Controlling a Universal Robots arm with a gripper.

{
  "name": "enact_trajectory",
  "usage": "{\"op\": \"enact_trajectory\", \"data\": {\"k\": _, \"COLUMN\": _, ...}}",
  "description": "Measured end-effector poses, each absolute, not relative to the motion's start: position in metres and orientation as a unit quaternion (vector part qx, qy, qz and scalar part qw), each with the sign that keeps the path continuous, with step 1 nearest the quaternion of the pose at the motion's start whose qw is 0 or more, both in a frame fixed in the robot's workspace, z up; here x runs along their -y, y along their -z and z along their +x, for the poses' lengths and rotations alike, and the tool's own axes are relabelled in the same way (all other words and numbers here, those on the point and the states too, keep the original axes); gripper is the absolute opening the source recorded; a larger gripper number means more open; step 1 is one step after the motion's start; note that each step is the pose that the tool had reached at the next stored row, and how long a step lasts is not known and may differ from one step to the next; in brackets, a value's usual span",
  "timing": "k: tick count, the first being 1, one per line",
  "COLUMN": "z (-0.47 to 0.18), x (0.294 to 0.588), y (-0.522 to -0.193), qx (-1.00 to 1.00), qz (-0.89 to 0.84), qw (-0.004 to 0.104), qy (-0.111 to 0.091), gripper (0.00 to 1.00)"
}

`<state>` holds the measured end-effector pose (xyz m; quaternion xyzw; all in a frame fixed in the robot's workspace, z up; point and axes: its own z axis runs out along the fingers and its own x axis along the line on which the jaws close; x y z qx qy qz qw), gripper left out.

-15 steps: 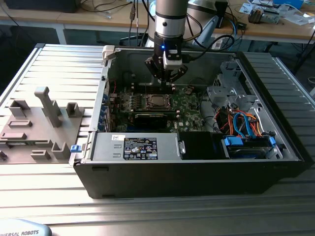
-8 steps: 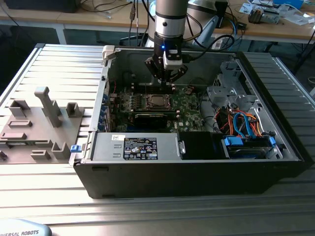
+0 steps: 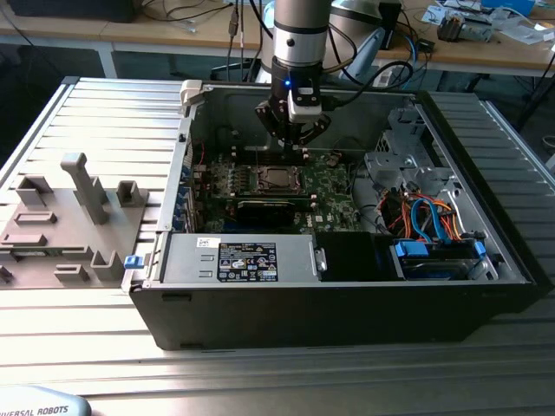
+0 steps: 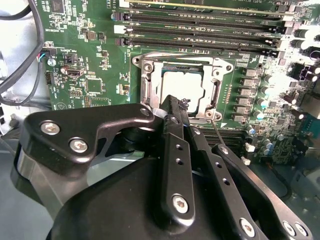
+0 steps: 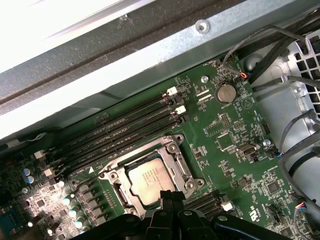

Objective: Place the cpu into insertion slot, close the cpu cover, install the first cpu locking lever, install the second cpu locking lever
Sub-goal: 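Install the first cpu locking lever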

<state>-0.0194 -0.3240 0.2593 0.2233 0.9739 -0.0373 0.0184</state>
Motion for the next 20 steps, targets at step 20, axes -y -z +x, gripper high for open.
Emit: {"op": "enact_trajectory", "data": {"k": 20, "z": -0.0194, "x": 0.324, "y": -0.2593, "qx": -0.976, "qz": 0.215, "qw": 0.019, "qy": 0.037, "gripper": 0.11}}
